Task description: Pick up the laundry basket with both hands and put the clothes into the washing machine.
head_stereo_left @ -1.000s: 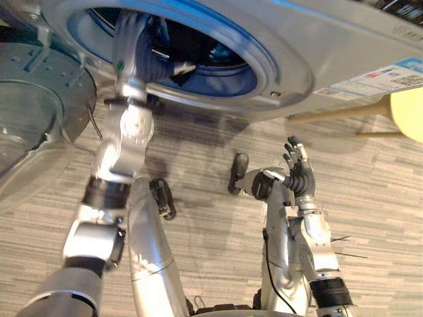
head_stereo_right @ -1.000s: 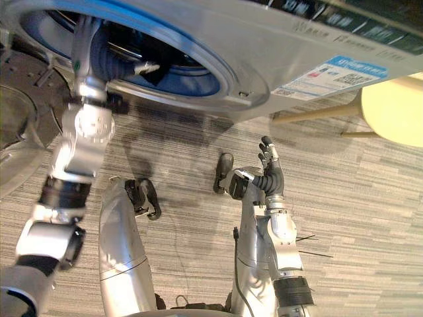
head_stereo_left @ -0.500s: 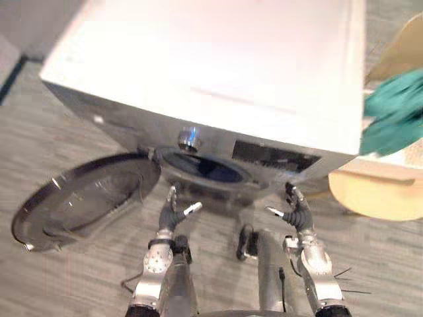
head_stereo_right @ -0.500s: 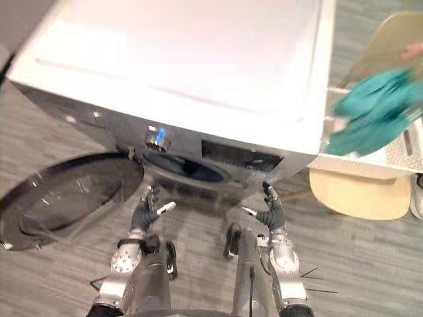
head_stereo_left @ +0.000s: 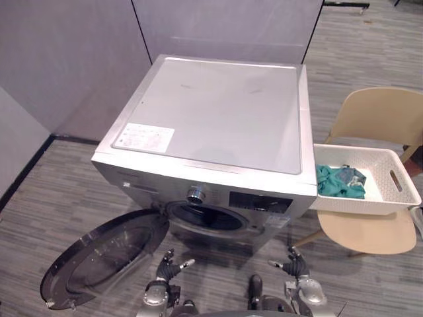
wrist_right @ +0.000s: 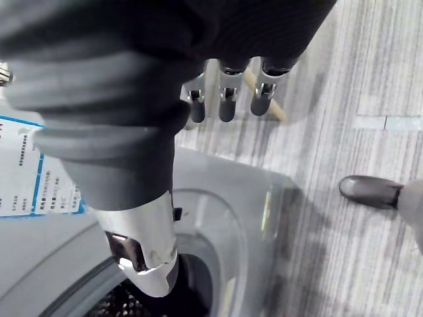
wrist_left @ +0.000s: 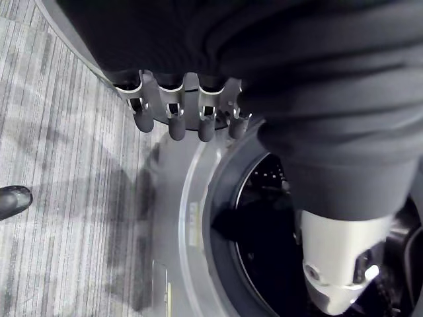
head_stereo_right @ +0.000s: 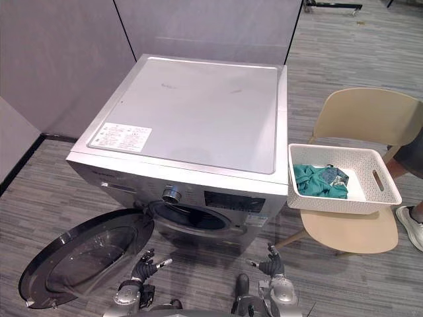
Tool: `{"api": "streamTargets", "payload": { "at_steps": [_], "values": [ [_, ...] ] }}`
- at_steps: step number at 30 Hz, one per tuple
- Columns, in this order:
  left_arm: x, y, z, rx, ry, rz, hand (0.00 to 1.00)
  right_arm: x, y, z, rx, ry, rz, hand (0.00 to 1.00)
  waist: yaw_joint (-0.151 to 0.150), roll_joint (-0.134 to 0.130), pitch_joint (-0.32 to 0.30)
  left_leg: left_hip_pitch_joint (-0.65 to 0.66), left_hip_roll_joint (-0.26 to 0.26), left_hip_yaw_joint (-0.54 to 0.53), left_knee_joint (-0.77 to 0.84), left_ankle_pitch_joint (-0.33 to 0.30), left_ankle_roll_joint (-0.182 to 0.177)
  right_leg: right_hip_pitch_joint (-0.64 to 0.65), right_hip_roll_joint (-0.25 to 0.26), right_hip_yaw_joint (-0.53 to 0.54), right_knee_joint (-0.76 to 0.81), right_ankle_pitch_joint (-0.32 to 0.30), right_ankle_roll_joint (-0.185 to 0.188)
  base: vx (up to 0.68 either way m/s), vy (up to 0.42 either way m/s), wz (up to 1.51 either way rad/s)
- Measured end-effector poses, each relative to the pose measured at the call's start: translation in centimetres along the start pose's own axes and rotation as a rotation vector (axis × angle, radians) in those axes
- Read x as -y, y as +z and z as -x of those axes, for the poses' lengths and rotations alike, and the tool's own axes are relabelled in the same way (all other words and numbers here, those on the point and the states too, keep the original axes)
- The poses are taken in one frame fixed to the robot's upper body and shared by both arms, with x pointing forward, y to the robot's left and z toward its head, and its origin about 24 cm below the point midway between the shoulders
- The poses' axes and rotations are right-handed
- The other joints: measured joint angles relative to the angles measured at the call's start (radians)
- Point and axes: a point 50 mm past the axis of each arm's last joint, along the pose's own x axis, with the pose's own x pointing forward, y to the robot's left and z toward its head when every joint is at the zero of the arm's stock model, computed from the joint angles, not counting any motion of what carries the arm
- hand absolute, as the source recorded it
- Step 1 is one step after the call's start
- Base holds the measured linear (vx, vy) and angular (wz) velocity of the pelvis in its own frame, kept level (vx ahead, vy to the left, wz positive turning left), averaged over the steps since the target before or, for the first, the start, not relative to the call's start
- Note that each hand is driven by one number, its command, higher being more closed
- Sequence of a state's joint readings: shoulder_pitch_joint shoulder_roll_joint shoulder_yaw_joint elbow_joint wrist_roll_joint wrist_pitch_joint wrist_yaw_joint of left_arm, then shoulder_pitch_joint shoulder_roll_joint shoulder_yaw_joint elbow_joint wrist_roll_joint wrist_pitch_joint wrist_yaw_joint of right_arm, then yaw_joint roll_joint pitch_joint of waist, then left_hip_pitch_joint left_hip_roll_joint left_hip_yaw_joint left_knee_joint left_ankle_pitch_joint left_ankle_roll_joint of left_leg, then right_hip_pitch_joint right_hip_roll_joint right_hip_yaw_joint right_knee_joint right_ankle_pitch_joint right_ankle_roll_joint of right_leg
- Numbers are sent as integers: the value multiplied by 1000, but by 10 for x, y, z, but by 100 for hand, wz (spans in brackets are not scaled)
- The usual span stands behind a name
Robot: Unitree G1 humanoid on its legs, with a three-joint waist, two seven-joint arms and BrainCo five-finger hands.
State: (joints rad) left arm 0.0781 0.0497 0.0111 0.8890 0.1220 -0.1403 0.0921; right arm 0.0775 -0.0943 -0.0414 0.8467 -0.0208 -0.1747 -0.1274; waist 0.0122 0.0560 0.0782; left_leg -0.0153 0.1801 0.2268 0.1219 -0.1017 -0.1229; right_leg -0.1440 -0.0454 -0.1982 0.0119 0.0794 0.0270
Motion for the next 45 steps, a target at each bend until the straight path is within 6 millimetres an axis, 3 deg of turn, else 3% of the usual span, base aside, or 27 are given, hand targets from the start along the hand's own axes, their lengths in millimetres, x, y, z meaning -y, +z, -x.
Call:
{"api": "streamTargets", "payload": {
  "at_steps": [4,11,16,23,28,29,30,31,32,33,34,35,36,37,38,39,40,41,42,43,44,45],
  "values": [
    [1,-6,0,-29,-7,-8,0,3,-7,-1,-40,-4,11,0,2,-4,1,24,-32,-62,-41,10,11,42,-8,19,-114,70,12,-62,25,-4],
    [0,-26,6,-104,-9,-20,0,1,-23,4,-118,-15,-25,0,0,-47,6,82,-61,-71,-66,-47,22,49,0,136,-118,76,27,-113,32,-37],
    [-1,-29,7,-118,-11,-37,0,2,-33,8,-158,-18,-25,0,-29,-46,5,89,-61,-38,-69,-55,22,24,26,206,-118,61,46,10,4,-41],
    [5,-25,5,-100,-48,-99,0,6,-36,9,-169,-36,-55,0,-28,-40,7,114,-42,36,-29,-131,18,-6,95,349,-113,95,24,96,24,-63],
    [8,3,-7,-23,-60,-123,0,4,-13,-2,-100,-34,-69,0,-35,-39,46,107,-60,163,46,-160,44,-102,152,529,-56,138,23,97,56,-136],
    [8,9,-10,-6,-63,-139,0,4,-8,-4,-82,-34,-69,0,-47,-38,61,105,-64,204,69,-168,57,-126,162,511,-39,145,13,18,14,-131],
    [5,14,-12,8,-58,-149,0,3,-3,-6,-71,-32,-76,0,-51,-39,66,115,-58,252,79,-175,68,-146,166,420,-39,151,-17,60,-19,-168],
    [4,24,-16,27,-55,-156,0,6,6,-10,-42,-43,-88,0,-56,-12,90,118,-43,324,108,-184,67,-184,133,138,41,28,-173,62,1,-156],
    [5,29,-17,40,-57,-161,0,8,5,-10,-45,-50,-92,0,-55,-2,97,124,-39,353,121,-184,67,-207,107,14,106,-17,-230,117,8,-173],
    [3,27,-17,36,-54,-178,0,8,4,-10,-47,-50,-96,0,-55,-1,97,139,-39,394,158,-185,65,-220,51,-188,216,-52,-293,162,-9,-212],
    [1,21,-15,16,-49,-187,0,7,5,-10,-44,-48,-101,0,-51,-6,96,141,-35,442,258,-182,57,-201,22,-380,260,-80,-317,182,-52,-240],
    [-2,17,-14,8,-44,-189,0,5,8,-11,-35,-44,-106,0,-50,-18,98,122,-20,461,327,-200,31,-194,8,-426,260,-81,-318,165,-97,-240],
    [-7,16,-14,3,-32,-195,0,-1,15,-14,-19,-26,-107,0,-44,-29,105,115,-38,470,277,-283,28,-189,16,-423,247,-122,-324,76,-70,-178],
    [-7,19,-15,15,-32,-197,0,0,19,-16,-13,-30,-102,0,-49,-18,105,117,-42,488,154,-269,27,-189,17,-447,256,-168,-313,51,-51,-188],
    [-2,25,-16,32,-46,-199,0,3,20,-17,-9,-35,-91,0,-52,-17,109,152,-40,570,95,-256,14,-198,-40,-531,376,-245,-246,113,-38,-184],
    [-3,21,-16,20,-40,-197,0,0,20,-16,-7,-20,-87,0,-50,-17,111,181,-39,625,117,-267,-2,-203,-58,-522,441,-282,-183,163,-42,-171],
    [-4,19,-15,12,-40,-196,0,-2,19,-15,-11,-14,-85,0,-52,-24,108,190,-27,648,163,-279,-18,-203,-57,-506,460,-290,-172,334,-109,-160],
    [-3,16,-14,2,-41,-189,0,-4,15,-14,-23,-8,-80,0,-52,-14,111,172,67,663,396,-283,-18,-176,-17,-443,455,-304,-164,285,-99,-121],
    [-2,15,-14,0,-39,-174,0,-4,14,-14,-27,-8,-77,0,-52,-3,114,148,120,650,527,-263,19,-153,13,-419,431,-304,-163,290,-82,-126],
    [0,13,-12,-5,-39,-154,0,-5,14,-14,-28,-3,-71,0,-51,7,119,115,182,613,672,-235,92,-122,46,-386,405,-302,-165,315,-31,-136],
    [4,7,-10,-24,-41,-121,0,-10,19,-16,-20,19,-52,0,-45,8,120,27,199,448,823,-250,115,-77,76,-321,382,-304,-172,307,-9,-139],
    [7,6,-9,-28,-45,-106,0,-11,20,-17,-18,20,-50,0,-43,6,121,-20,172,355,842,-251,110,-58,82,-290,366,-305,-173,350,33,-148]
  ]
}}
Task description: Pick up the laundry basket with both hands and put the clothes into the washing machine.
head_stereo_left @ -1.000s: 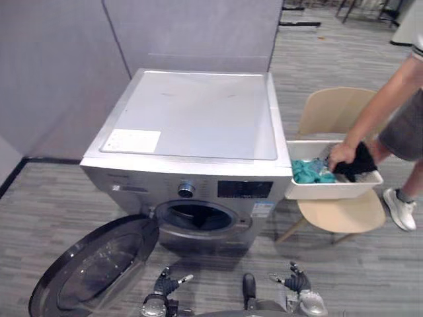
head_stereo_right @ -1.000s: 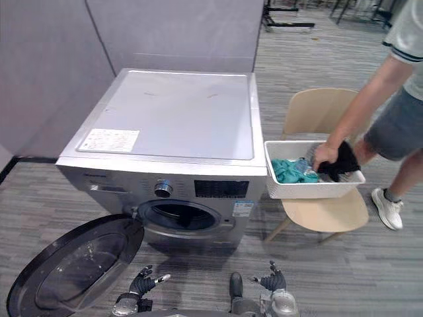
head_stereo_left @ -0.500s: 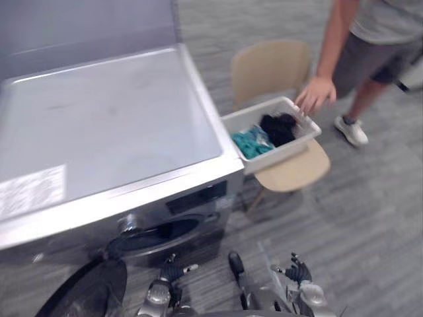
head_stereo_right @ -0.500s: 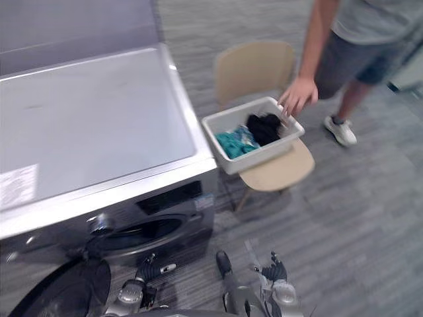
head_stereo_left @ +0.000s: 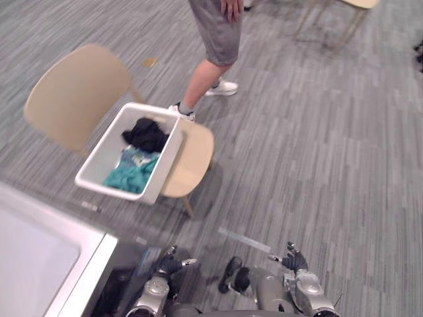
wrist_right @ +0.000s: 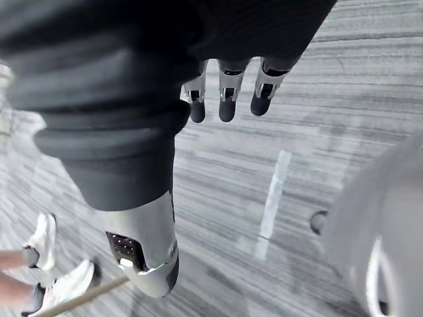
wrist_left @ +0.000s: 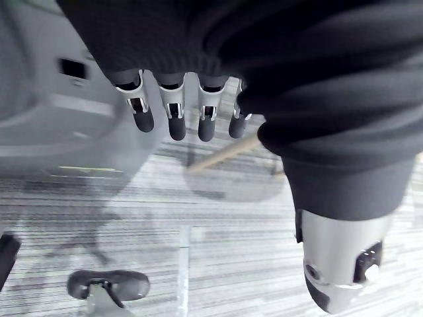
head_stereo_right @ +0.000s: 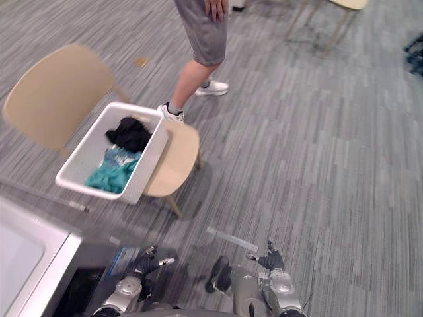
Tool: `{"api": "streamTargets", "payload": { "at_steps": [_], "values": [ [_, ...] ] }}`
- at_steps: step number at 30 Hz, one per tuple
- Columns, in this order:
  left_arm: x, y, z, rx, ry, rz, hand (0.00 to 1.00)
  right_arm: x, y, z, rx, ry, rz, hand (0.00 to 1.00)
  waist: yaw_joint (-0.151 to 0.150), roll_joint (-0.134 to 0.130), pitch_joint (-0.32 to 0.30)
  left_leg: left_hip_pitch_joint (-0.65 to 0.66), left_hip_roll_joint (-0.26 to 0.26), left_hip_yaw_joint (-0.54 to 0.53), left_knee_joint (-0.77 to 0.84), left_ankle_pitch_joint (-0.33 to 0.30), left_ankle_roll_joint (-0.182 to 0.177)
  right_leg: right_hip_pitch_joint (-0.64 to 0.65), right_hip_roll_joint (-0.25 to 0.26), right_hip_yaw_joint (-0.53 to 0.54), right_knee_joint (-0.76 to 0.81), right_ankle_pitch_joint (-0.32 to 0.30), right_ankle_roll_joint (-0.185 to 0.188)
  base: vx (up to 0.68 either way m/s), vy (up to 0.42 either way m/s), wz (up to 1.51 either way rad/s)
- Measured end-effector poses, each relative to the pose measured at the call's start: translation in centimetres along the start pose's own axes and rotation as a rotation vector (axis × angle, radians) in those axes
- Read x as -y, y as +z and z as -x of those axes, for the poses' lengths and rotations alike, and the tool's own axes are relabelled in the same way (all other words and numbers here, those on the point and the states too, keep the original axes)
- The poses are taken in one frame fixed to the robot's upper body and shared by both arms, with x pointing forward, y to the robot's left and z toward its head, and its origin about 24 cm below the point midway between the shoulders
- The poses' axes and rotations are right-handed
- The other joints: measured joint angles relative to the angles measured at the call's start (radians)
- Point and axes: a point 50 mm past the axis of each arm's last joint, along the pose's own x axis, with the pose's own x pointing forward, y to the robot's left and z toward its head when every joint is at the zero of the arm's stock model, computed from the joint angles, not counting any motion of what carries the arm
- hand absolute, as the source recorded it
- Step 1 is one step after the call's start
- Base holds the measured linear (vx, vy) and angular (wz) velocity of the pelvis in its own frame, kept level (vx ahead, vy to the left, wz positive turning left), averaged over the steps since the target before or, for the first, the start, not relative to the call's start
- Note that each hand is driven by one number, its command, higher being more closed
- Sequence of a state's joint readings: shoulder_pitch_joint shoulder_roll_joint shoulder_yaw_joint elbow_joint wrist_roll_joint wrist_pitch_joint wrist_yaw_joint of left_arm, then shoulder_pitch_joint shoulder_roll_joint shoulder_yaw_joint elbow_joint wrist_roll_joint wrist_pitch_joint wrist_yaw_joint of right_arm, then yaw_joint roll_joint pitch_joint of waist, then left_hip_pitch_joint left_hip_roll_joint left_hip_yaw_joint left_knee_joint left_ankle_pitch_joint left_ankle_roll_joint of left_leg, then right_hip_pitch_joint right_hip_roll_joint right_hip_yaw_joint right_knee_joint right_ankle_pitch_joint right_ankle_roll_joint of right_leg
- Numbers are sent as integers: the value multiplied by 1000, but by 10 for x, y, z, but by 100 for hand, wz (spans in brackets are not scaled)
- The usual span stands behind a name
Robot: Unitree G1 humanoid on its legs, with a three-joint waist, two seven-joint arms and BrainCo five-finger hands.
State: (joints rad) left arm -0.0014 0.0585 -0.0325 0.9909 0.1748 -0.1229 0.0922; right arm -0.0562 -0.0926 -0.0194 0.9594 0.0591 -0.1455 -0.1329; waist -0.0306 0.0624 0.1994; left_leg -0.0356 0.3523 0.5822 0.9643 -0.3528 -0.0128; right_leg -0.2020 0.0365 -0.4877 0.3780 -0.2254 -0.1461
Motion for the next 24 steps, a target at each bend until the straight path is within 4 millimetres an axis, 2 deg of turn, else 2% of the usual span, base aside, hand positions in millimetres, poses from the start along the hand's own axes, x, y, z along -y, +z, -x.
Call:
{"api": "streamTargets", "payload": {
  "at_steps": [1,3,5,7,8,9,10,11,12,13,14,15,16,17,18,19,21,22,23,24],
  "values": [
    [4,0,0,0,-9,17,0,-1,1,-1,-2,1,0,0,9,-2,2,-71,-51,-124,-3,-5,-15,32,3,46,-29,4,7,203,70,-97],
    [9,5,0,18,-15,38,0,-2,-1,-1,-13,-1,-12,0,32,-6,5,-166,-122,-266,-87,-5,-16,95,1,104,-95,31,43,269,115,-86],
    [10,10,-1,40,-14,47,0,0,-3,-1,-25,-12,-25,0,47,-7,10,-224,-161,-326,-238,0,-22,145,-6,137,-153,46,67,295,137,-43],
    [11,17,-1,63,-8,52,0,-1,1,-3,-15,-17,-31,0,48,-10,14,-272,-223,-369,-518,71,-69,206,-21,147,-235,63,109,361,193,-8],
    [11,17,-1,63,-5,52,0,0,2,-3,-14,-22,-34,0,55,-10,11,-266,-241,-384,-550,123,-57,222,-25,156,-249,67,124,445,238,-31],
    [13,18,-1,65,-5,59,0,0,3,-4,-13,-29,-38,0,80,-17,9,-241,-276,-406,-575,188,-5,249,-34,176,-270,61,154,405,232,-28],
    [13,20,-2,68,-3,68,0,-2,3,-4,-13,-25,-40,0,93,-23,10,-227,-291,-411,-563,161,42,259,-59,187,-242,35,191,486,283,-21],
    [15,21,-2,71,-8,71,0,-1,3,-4,-15,-27,-38,0,99,-24,10,-216,-300,-410,-562,148,56,249,-76,187,-197,20,215,413,279,15],
    [17,21,-2,73,-19,59,0,-3,1,-3,-22,-24,-38,0,94,-25,11,-178,-314,-411,-574,135,75,209,-114,181,-41,0,244,420,252,66],
    [11,22,-3,82,-13,29,0,-15,-4,0,-43,1,-59,0,84,-53,15,-129,-330,-447,-595,134,79,159,-158,162,169,8,250,438,217,79],
    [5,21,-3,82,-1,18,0,-22,-6,1,-51,18,-64,0,91,-76,17,-87,-340,-454,-622,134,79,125,-191,162,297,36,251,455,84,87],
    [-1,15,-2,59,11,8,0,-26,-5,1,-48,31,-60,0,102,-82,24,-13,-356,-479,-649,124,94,78,-238,155,492,53,221,384,-11,52],
    [-1,11,-1,46,11,7,0,-23,-4,1,-43,25,-56,0,98,-81,24,17,-361,-505,-653,119,101,68,-255,149,557,37,206,543,-83,97],
    [4,6,1,29,2,15,0,-10,-2,-1,-28,-1,-38,0,89,-65,22,70,-358,-564,-657,116,104,50,-285,133,607,-6,195,433,-89,117],
    [8,5,2,28,-5,24,0,0,0,-3,-18,-24,-22,0,90,-40,17,102,-349,-615,-679,117,103,17,-292,129,576,-31,202,490,-137,141],
    [10,5,2,28,-9,30,0,7,2,-4,-10,-37,-11,0,87,-28,10,110,-340,-661,-683,117,103,-15,-289,148,510,-42,217,377,-171,133],
    [12,9,1,37,-11,36,0,13,3,-4,-4,-49,-1,0,75,-21,3,98,-332,-759,-676,117,102,-75,-256,268,334,-38,234,390,-292,159],
    [12,17,-2,57,-13,30,0,17,1,-3,-10,-59,-2,0,61,-34,-5,56,-336,-855,-634,109,57,-98,-209,479,153,-4,287,336,-374,199],
    [13,23,-4,73,-17,20,0,19,-2,-2,-19,-70,-17,0,45,-35,-6,31,-339,-906,-607,91,22,-91,-196,585,54,26,316,336,-428,235],
    [12,29,-6,89,-20,2,0,19,-6,0,-31,-81,-36,0,42,-46,-9,12,-353,-956,-580,66,-20,-68,-200,658,-40,77,346,282,-433,212]
  ]
}}
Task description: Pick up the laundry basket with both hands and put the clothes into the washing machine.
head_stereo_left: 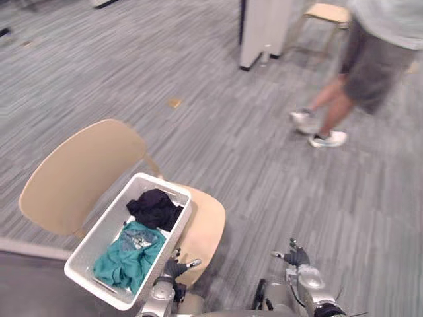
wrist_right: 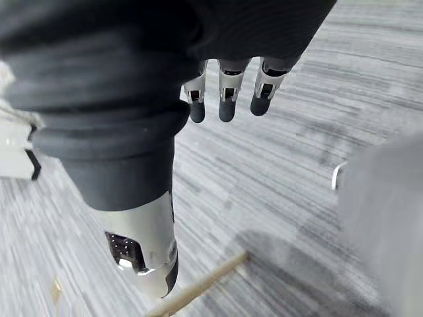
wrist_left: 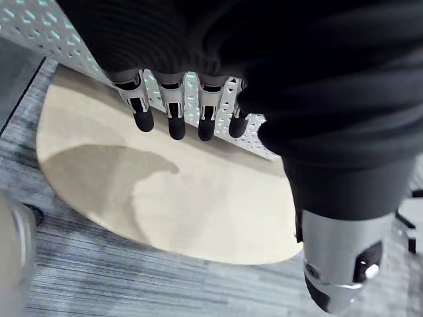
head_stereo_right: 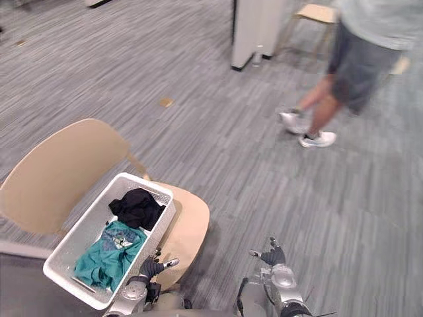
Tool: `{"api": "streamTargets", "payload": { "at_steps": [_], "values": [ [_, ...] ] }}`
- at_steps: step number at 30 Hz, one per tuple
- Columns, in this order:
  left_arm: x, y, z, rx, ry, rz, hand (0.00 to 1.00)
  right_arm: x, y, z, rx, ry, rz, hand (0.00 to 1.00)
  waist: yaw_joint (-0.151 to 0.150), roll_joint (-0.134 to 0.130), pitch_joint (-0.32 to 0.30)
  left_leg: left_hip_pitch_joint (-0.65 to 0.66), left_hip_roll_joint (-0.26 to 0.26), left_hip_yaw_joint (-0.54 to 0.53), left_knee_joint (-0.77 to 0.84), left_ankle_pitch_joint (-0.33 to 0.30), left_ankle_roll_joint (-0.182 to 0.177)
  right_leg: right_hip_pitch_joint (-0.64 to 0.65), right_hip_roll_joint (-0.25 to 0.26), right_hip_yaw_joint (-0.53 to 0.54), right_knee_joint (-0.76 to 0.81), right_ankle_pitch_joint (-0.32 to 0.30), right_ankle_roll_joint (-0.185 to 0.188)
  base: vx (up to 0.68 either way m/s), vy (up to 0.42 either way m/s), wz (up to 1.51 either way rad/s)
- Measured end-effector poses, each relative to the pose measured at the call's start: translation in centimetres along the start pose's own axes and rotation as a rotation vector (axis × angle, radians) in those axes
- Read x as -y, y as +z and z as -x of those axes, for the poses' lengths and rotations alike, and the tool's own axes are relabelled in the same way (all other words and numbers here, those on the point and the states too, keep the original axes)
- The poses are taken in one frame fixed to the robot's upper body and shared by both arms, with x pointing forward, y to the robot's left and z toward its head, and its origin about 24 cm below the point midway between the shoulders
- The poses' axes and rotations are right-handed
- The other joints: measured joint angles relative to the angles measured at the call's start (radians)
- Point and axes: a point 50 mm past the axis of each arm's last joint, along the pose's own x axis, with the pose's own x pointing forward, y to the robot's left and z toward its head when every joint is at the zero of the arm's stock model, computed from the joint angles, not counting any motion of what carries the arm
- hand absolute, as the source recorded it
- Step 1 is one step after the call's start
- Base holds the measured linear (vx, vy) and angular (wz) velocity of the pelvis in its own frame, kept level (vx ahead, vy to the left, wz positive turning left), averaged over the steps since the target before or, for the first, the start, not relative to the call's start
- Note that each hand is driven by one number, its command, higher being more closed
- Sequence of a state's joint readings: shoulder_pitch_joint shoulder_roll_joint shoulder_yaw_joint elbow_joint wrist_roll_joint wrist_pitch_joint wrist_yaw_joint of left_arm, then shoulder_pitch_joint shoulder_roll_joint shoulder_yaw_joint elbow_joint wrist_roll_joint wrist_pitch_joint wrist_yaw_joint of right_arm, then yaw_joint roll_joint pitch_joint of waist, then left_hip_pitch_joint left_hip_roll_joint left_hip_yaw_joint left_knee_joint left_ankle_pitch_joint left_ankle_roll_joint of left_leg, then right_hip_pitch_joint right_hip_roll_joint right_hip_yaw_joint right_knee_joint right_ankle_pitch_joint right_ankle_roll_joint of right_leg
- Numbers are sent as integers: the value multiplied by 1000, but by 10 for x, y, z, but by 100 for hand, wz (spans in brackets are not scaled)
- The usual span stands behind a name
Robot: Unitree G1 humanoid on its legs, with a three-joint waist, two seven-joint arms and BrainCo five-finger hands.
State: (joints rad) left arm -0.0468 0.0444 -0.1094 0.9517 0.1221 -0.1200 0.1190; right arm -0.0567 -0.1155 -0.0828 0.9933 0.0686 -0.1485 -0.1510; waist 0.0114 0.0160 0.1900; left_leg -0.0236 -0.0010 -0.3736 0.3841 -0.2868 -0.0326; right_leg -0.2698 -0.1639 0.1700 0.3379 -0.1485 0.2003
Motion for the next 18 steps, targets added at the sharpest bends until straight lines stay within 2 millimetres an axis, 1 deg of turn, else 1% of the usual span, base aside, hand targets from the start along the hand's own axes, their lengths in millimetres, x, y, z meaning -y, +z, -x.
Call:
{"api": "streamTargets", "payload": {
  "at_steps": [1,2,3,4,5,6,7,8,9,10,11,12,13,14,15,16,17,18],
  "values": [
    [1,6,-3,6,-4,-9,0,2,-9,3,-32,-17,-27,0,9,12,9,-2,10,-68,27,-43,-65,28,-5,-15,-24,32,10,286,-525,174],
    [7,9,-4,10,-7,9,0,6,-8,2,-33,-30,-30,0,17,37,5,-15,36,-87,32,-36,-77,25,13,-46,-5,41,-1,308,-577,144],
    [17,5,-1,0,-16,39,0,9,-6,1,-23,-40,-37,0,33,58,-10,-26,69,-93,12,4,-122,42,29,-108,7,26,-26,224,-508,134],
    [23,2,1,-15,-28,54,0,11,-5,2,-9,-43,-38,0,21,66,-23,-23,95,-115,-28,63,-162,87,28,-195,2,15,-37,180,-405,136],
    [24,3,1,-14,-29,59,0,12,-5,2,-7,-46,-40,0,19,62,-26,-23,101,-117,-45,84,-168,99,28,-219,-4,15,-37,135,-375,137],
    [25,4,1,-9,-29,63,0,13,-5,2,-7,-49,-42,0,23,51,-33,-31,108,-110,-76,124,-172,117,23,-261,-22,15,-38,111,-299,109],
    [24,5,0,-6,-29,62,0,15,-3,2,-1,-55,-45,0,24,41,-40,-53,112,-80,-100,163,-170,134,14,-304,-50,20,-45,108,-248,110],
    [24,4,0,-6,-29,61,0,16,-2,1,1,-62,-57,0,25,38,-43,-63,116,-46,-113,180,-167,143,9,-325,-66,22,-49,97,-141,126],
    [24,2,1,-11,-32,47,0,17,-2,1,2,-74,-64,0,24,41,-51,-93,133,71,-136,211,-147,163,-2,-383,-93,27,-55,74,-54,127],
    [22,1,1,-11,-35,27,0,18,-3,2,-2,-83,-67,0,24,35,-59,-106,143,190,-159,237,-123,168,-12,-428,-105,33,-65,56,-25,126],
    [20,1,1,-12,-33,17,0,18,-4,2,-5,-85,-67,0,21,30,-57,-113,148,256,-169,248,-107,176,-16,-454,-114,36,-70,12,7,125],
    [14,-2,1,-18,-22,6,0,14,-5,2,-7,-76,-73,0,19,22,-61,-124,170,381,-193,262,-88,194,-27,-510,-120,39,-73,-21,62,118],
    [11,-8,3,-29,-15,-2,0,9,-5,3,-6,-68,-83,0,13,16,-65,-121,177,458,-222,265,-84,206,-31,-559,-122,39,-74,-34,80,119],
    [10,-10,4,-33,-17,-11,0,7,-3,3,1,-64,-88,0,7,14,-65,-121,177,493,-233,265,-83,219,-33,-586,-128,39,-74,-35,116,105],
    [8,-14,5,-41,-18,-30,0,4,1,4,26,-58,-98,0,3,6,-64,-119,171,531,-251,269,-77,244,-41,-623,-143,39,-73,-33,88,75],
    [7,-16,6,-47,-17,-34,0,3,3,4,35,-53,-100,0,6,-3,-65,-117,159,525,-257,277,-67,251,-47,-630,-150,40,-71,-53,120,66],
    [5,-24,9,-67,-13,-35,0,0,9,5,68,-44,-101,0,7,-19,-72,-116,136,515,-275,290,-56,258,-56,-638,-161,45,-64,-63,137,38],
    [3,-30,13,-82,-9,-35,0,-1,19,5,115,-43,-78,0,6,-34,-74,-118,111,511,-286,297,-46,256,-84,-645,-155,44,-61,-94,204,34]
  ]
}}
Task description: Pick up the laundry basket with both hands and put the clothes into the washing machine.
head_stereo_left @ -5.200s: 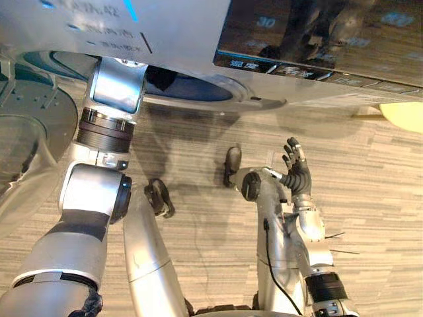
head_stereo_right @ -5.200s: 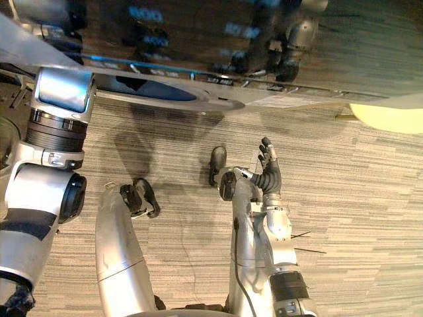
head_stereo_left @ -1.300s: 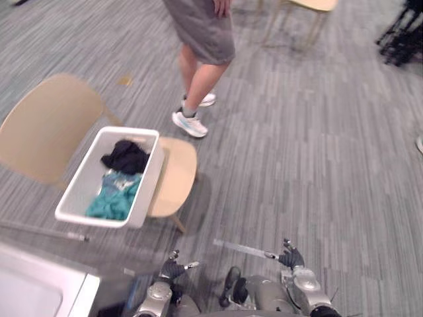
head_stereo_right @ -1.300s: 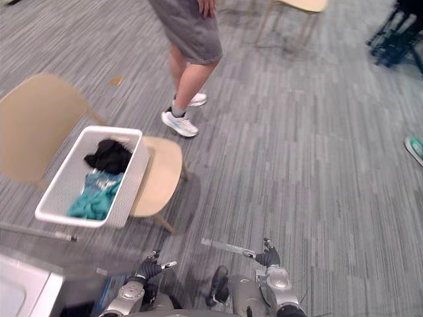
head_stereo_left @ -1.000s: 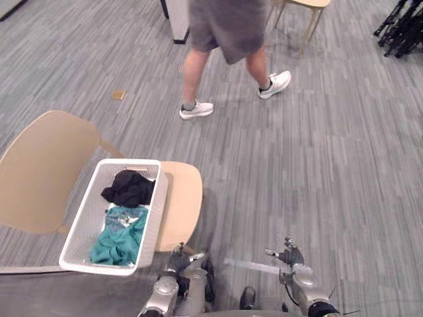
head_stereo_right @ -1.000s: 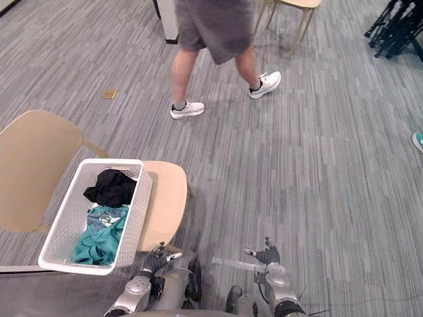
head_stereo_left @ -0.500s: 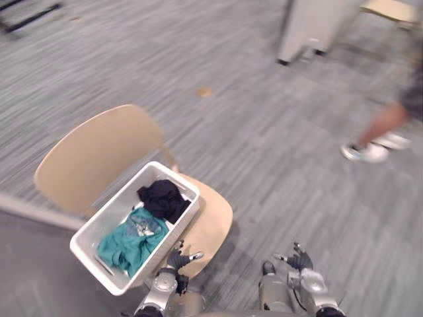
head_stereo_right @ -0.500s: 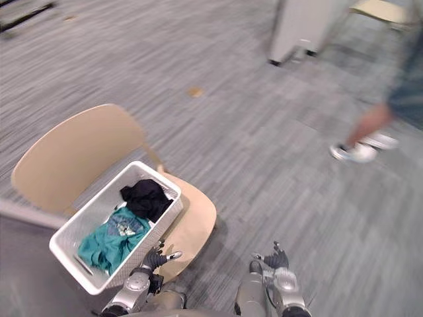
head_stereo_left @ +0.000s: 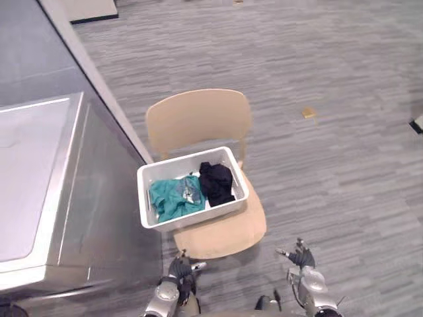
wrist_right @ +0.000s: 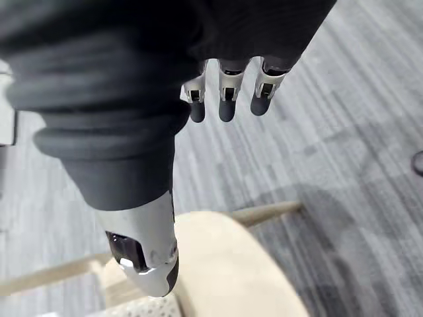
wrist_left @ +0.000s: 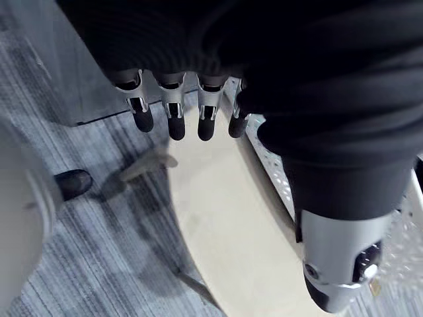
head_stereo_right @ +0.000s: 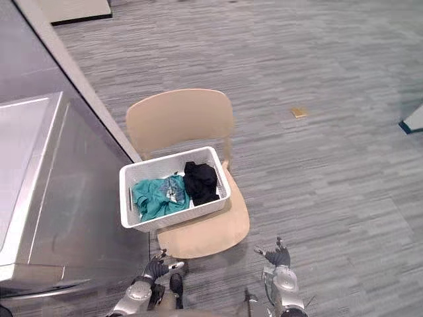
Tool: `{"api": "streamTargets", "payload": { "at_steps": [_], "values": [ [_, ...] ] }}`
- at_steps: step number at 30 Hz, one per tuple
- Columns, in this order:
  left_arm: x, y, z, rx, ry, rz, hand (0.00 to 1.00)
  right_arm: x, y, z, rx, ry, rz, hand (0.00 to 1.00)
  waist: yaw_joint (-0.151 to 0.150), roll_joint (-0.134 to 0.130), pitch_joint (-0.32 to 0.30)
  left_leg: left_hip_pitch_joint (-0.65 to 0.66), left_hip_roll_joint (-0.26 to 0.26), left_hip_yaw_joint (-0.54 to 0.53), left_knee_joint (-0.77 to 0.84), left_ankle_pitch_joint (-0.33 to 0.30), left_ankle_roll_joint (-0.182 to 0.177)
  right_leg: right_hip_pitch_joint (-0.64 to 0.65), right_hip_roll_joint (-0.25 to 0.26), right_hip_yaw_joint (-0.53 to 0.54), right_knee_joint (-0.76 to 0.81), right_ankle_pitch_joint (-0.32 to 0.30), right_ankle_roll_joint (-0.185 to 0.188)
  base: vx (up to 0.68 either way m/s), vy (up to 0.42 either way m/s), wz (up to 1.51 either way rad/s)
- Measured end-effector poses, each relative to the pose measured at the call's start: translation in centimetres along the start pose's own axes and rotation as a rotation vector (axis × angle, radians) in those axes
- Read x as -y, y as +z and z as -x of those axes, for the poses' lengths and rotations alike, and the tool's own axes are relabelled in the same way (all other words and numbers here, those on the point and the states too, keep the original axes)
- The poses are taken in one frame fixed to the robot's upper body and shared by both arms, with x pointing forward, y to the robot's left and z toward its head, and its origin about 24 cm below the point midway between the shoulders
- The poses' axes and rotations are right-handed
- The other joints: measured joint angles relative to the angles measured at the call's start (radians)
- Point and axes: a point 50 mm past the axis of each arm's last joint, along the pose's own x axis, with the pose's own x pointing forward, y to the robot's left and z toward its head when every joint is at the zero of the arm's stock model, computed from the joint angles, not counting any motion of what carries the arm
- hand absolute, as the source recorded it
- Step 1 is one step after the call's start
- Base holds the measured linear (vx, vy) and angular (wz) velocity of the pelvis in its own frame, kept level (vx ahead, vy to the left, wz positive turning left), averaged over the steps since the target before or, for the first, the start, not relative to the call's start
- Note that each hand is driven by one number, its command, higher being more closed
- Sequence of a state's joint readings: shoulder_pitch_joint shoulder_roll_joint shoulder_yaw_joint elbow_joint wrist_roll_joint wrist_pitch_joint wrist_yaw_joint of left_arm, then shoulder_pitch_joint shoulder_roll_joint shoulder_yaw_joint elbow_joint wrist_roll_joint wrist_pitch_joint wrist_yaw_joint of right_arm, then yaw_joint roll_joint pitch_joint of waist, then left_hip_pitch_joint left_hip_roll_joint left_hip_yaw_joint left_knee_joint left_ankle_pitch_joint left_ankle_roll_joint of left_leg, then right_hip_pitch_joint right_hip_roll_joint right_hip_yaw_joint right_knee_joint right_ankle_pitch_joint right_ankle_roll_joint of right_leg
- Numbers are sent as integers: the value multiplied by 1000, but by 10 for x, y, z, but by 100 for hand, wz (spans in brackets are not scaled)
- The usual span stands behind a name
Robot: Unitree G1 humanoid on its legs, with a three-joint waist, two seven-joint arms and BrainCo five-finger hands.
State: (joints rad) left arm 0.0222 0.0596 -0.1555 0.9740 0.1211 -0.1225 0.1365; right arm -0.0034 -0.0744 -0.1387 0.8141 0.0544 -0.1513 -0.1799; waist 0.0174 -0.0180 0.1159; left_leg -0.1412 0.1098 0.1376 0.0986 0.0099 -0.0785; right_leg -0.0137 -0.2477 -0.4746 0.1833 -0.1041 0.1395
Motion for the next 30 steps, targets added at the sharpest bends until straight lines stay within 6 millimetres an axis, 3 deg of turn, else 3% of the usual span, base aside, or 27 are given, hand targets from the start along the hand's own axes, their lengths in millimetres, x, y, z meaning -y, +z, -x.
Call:
{"api": "streamTargets", "payload": {
  "at_steps": [3,4,5,6,7,8,10,12,13,17,18,20,24,27,30],
  "values": [
    [-5,-1,0,2,11,-8,0,-3,21,-2,101,5,86,0,1,-25,8,16,-53,4,-6,-32,39,-22,-77,10,105,-23,32,-99,164,19],
    [-9,-5,0,-8,18,-15,0,-7,28,-2,145,24,170,0,-3,-26,9,34,-69,11,-26,-35,44,-62,-120,34,221,-14,17,-121,114,14],
    [-10,-6,1,-12,19,-17,0,-8,29,-1,156,30,189,0,-4,-27,10,38,-72,9,-31,-35,44,-74,-126,44,249,-6,5,-145,181,24],
    [-15,-10,2,-21,31,-21,0,-12,34,1,192,51,240,0,-4,-27,10,47,-73,-5,-43,-35,44,-114,-129,99,330,28,-45,-52,122,43],
    [-19,-14,3,-31,41,-23,0,-21,42,5,250,85,295,0,-7,-26,11,52,-69,-38,-60,-34,45,-150,-109,176,392,55,-86,-39,126,53],
    [-21,-15,3,-32,49,-23,0,-23,46,6,271,95,311,0,-8,-15,16,54,-65,-52,-63,-32,48,-163,-90,209,394,39,-79,26,9,62],
    [-35,-16,3,-38,94,1,0,-35,69,10,391,134,375,0,-4,-24,11,33,-48,-110,-70,-29,51,-151,36,336,272,-69,-23,23,-75,62],
    [-39,-20,5,-47,107,7,0,-37,81,12,452,152,419,0,-3,-46,4,22,-70,-135,-84,-20,36,-115,69,359,127,-71,-20,5,-138,78],
    [-41,-19,4,-49,114,9,0,-36,90,10,490,159,472,0,-7,-61,-1,12,-94,-165,-84,-1,26,-105,57,333,92,-85,-35,28,-170,84],
    [-32,-20,5,-45,108,63,0,-42,118,5,595,207,633,0,9,4,7,-15,-79,-220,-105,33,5,-84,90,261,45,-86,-37,79,-114,51],
    [-34,-21,6,-45,117,73,0,-46,125,5,622,228,661,0,17,7,11,-35,-69,-250,-104,75,2,-79,107,226,30,-81,-46,137,-151,57],
    [-38,-19,5,-29,135,92,0,-51,133,5,652,239,693,0,26,12,13,-55,-68,-292,-102,100,-3,-59,114,177,16,-75,-55,131,-123,80],
    [-47,-7,4,31,163,103,0,-63,165,-9,702,236,778,0,60,-8,66,-103,-76,-373,-102,123,-12,-44,129,85,5,-70,-63,88,-74,76],
    [-52,3,2,78,179,101,0,-69,200,-17,757,215,844,0,107,6,131,-128,-84,-408,-102,139,-23,-46,129,61,6,-73,-68,31,-31,48],
    [-54,4,2,75,194,105,0,-70,237,-21,806,167,934,0,121,34,189,-183,-91,-440,-104,160,-36,-95,125,36,40,-91,-86,-44,-14,37]
  ]
}}
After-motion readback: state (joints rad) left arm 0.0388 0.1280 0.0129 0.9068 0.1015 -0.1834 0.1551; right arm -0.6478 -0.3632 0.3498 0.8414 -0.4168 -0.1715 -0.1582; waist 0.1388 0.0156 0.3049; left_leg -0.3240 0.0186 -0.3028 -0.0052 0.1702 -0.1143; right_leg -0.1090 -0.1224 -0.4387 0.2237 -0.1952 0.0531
